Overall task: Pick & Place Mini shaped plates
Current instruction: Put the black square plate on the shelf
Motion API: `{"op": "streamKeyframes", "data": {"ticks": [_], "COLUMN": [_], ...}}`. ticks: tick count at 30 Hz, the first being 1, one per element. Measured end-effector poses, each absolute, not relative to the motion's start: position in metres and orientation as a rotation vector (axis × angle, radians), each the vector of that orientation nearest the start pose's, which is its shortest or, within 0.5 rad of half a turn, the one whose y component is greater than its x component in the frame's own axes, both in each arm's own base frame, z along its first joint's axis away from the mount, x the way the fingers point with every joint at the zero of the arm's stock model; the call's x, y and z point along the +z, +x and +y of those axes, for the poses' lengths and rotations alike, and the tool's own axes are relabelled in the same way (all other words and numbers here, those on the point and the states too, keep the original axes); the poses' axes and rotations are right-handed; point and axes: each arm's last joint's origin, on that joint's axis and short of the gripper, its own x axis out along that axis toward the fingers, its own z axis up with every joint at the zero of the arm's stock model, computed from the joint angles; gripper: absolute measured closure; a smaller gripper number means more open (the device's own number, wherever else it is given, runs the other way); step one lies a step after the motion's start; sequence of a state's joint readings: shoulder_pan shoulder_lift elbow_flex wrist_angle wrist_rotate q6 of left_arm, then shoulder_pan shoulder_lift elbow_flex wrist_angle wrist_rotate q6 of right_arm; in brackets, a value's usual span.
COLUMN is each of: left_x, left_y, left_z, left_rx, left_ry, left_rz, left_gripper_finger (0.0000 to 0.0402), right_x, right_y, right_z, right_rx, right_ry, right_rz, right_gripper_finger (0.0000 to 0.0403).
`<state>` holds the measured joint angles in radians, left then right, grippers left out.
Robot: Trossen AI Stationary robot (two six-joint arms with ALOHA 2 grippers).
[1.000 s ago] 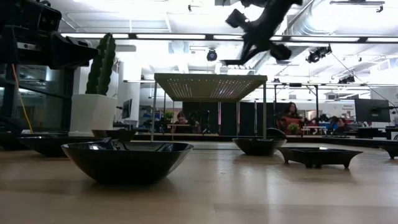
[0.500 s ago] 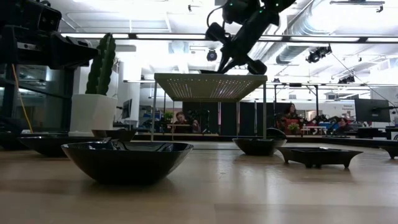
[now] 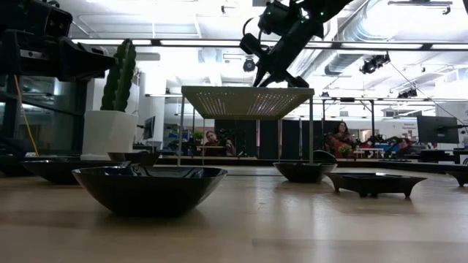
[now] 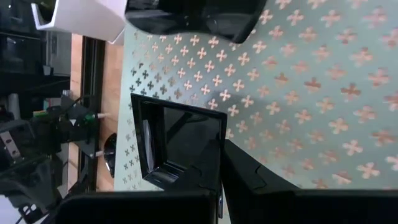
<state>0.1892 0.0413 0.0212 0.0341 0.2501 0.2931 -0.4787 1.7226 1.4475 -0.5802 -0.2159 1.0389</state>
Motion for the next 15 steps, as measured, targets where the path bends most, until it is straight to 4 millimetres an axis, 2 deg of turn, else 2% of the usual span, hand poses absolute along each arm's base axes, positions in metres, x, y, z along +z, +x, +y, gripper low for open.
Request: {"op": "streamKeyframes", "data": {"ticks": [15], "left_x": [0.1708], "left_y": [0.0978], "left_z": [0.0114], "left_rx": [-0.058], "left_ry": [0.296], "left_rz": [-0.022], "left_gripper_finger": [0.0399], "right_x": [0.2807], "right_y": [0.3341], "right_z": [-0.1701], "right_rx": [-0.677], "right_ry": [1.257], "right_rz": [0.63], "right_gripper_finger": [0.0402]}}
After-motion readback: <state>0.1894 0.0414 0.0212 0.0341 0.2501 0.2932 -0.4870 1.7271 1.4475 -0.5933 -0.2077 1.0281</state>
